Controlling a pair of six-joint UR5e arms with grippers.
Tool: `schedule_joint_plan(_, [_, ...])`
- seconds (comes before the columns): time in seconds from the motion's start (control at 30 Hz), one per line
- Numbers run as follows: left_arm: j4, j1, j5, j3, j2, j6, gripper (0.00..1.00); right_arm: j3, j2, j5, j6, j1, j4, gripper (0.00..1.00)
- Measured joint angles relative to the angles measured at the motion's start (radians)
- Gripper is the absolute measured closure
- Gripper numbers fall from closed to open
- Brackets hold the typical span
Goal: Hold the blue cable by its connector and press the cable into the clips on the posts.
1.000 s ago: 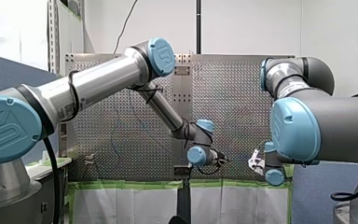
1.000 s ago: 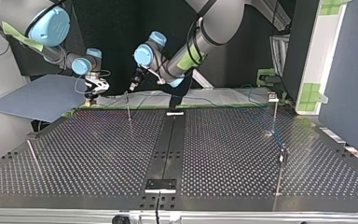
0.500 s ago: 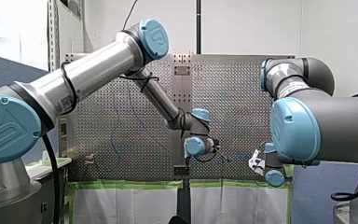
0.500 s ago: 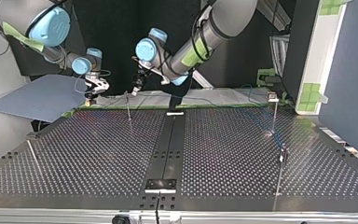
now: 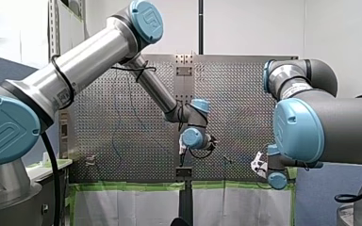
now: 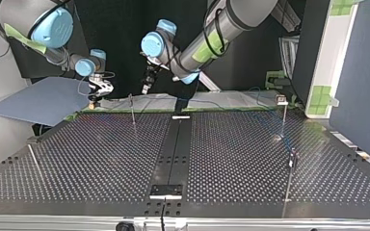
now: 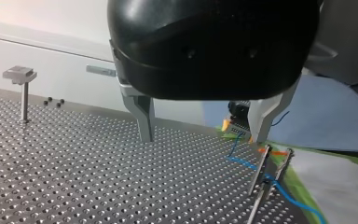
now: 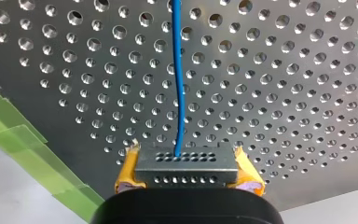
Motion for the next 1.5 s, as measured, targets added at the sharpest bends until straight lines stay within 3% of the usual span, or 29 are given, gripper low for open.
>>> schedule_joint_plan(1.1, [-0.001,-0.006,-0.002,-0.274,0.274,-0.028,0.0,0.0,0.01,0.0,-0.002,0.013,-0.002,1.0])
schedule_joint_plan(1.5, [-0.002,-0.009,-0.01,-0.38,0.38,-0.029,0.0,0.0,0.009,0.001,-0.029,0.013,0.017,1.0])
